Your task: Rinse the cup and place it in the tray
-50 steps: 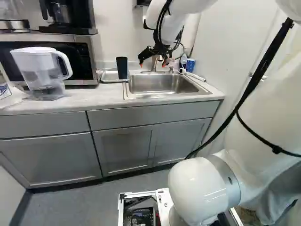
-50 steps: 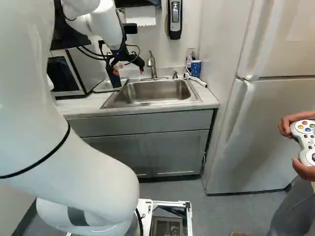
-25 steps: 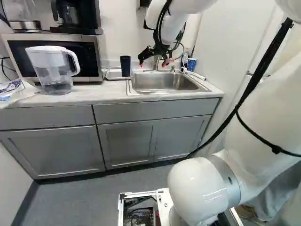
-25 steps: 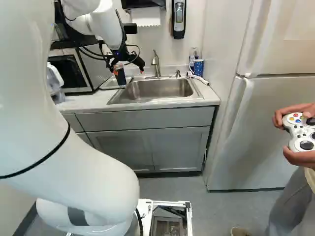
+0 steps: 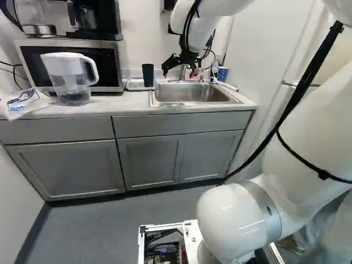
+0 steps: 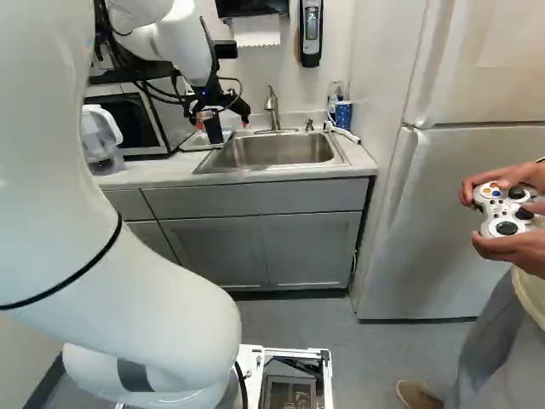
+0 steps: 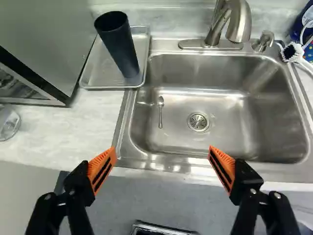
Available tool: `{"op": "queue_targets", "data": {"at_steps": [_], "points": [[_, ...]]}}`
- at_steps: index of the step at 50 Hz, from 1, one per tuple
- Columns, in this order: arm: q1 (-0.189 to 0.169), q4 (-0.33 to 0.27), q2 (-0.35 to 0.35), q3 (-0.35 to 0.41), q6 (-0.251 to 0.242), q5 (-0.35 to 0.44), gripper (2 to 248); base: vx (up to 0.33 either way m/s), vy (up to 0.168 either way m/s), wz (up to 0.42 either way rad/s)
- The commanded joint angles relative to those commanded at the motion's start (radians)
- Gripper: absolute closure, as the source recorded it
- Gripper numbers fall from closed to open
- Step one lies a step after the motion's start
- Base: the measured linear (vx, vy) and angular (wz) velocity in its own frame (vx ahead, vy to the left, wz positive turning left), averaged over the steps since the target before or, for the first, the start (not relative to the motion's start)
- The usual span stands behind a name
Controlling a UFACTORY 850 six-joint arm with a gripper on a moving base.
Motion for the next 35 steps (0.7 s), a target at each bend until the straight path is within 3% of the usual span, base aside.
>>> {"op": "queue_targets", "data": {"at_steps": [35], "points": [[0.0,0.0,0.0,0.0,0.0,0.0,3,-0.108,0.002,0.017]]}}
